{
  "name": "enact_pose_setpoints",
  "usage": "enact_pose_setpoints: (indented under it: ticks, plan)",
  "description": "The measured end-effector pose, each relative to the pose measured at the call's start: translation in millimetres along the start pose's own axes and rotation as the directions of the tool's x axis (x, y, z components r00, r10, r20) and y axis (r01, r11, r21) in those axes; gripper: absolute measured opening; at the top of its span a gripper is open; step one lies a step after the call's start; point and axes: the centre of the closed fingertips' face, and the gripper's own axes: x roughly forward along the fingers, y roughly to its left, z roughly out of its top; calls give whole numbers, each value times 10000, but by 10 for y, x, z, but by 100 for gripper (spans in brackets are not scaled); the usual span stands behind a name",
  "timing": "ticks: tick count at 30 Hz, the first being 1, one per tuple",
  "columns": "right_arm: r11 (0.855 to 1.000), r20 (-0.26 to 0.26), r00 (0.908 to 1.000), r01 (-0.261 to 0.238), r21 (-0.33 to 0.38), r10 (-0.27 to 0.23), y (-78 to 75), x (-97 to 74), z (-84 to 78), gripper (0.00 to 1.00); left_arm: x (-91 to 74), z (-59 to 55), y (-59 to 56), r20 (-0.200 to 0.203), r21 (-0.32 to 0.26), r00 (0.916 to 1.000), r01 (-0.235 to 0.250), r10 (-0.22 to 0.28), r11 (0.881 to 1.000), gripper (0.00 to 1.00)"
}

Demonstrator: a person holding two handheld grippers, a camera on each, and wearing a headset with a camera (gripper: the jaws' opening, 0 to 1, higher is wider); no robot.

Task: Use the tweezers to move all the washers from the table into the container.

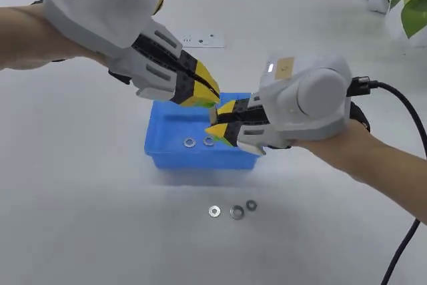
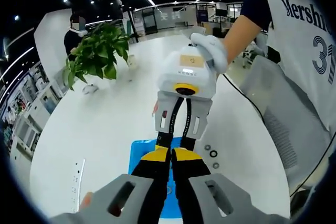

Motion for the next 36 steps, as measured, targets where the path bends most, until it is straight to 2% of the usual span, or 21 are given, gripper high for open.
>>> enact_pose_setpoints:
  ticks: [2, 3, 5, 9, 15, 23, 32, 36]
  plan:
    - [9999, -30, 10000, -24, 132, 25, -10, 20, -35, 11, 31, -14, -4, 1, -93, 10000, 36, -35, 10000, 5]
    - [9999, -53, 10000, -23, 154, 24, -13, 31, -55, 11, 43, 21, -36, -2, -106, 10000, 53, -53, 9999, 5]
    - [9997, -95, 9999, -36, 227, 38, -18, 41, -85, 11, 82, -42, -14, 3, -178, 10000, 71, -71, 9998, 5]
    - [9990, -204, 9998, -20, 453, 30, -36, 56, -157, 11, 142, -78, 11, -62, -205, 9999, 83, -85, 9998, 5]
    - [9982, -279, 9996, 0, 604, 17, -52, 65, -192, 11, 191, -92, 56, -61, -260, 9999, 109, -111, 9996, 5]
    - [9970, -459, 9989, 8, 769, 28, -43, 76, -238, 11, 230, -132, 56, -67, -324, 10000, 68, -70, 9995, 5]
    - [9979, -617, 9981, 98, 638, -59, -44, 65, -237, 12, 208, -87, 0, -271, -190, 9996, 33, -38, 9998, 5]
    - [9983, -558, 9984, 110, 571, -78, -41, 40, -194, 12, 162, -22, -32, -279, -52, 9996, -49, 47, 10000, 5]
